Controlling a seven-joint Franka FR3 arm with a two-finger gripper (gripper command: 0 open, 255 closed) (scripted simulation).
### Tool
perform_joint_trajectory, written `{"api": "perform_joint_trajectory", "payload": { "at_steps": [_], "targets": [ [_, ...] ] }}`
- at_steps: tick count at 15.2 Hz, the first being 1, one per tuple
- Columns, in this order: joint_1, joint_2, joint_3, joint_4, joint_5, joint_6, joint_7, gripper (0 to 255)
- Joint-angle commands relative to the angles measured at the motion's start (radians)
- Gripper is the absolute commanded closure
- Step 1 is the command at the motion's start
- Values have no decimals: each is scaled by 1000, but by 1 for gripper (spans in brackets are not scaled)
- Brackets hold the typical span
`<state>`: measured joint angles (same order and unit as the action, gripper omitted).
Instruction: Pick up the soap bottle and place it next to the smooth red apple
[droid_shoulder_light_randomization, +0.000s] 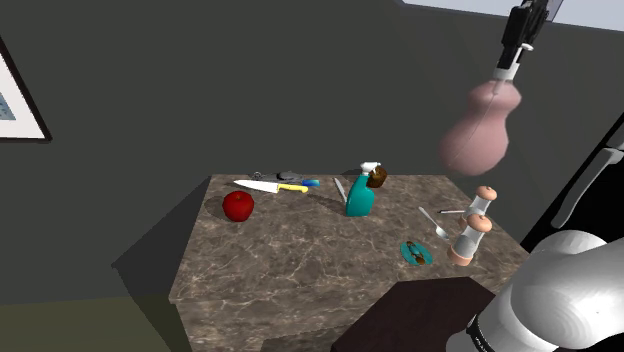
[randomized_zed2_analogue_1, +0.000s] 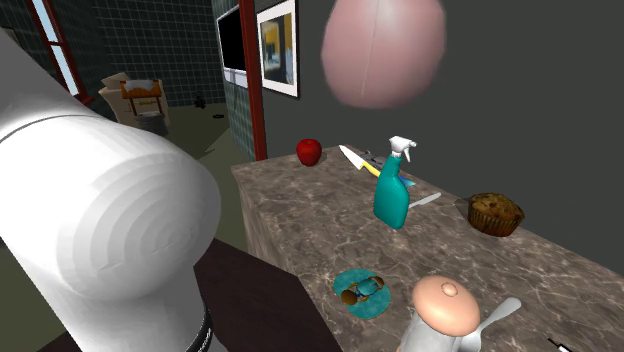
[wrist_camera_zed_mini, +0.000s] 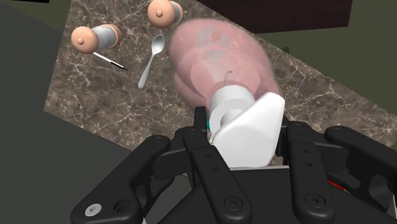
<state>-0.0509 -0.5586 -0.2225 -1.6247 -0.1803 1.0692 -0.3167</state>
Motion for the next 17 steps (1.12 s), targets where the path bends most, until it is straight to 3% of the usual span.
{"api": "perform_joint_trajectory", "payload": {
  "at_steps": [1,9,17],
  "targets": [
    [6,5,30,-26,22,26,45,255],
    [37,60,152,-108,104,147,225,255],
    [76,179,263,-112,160,263,384,255]
  ]
}}
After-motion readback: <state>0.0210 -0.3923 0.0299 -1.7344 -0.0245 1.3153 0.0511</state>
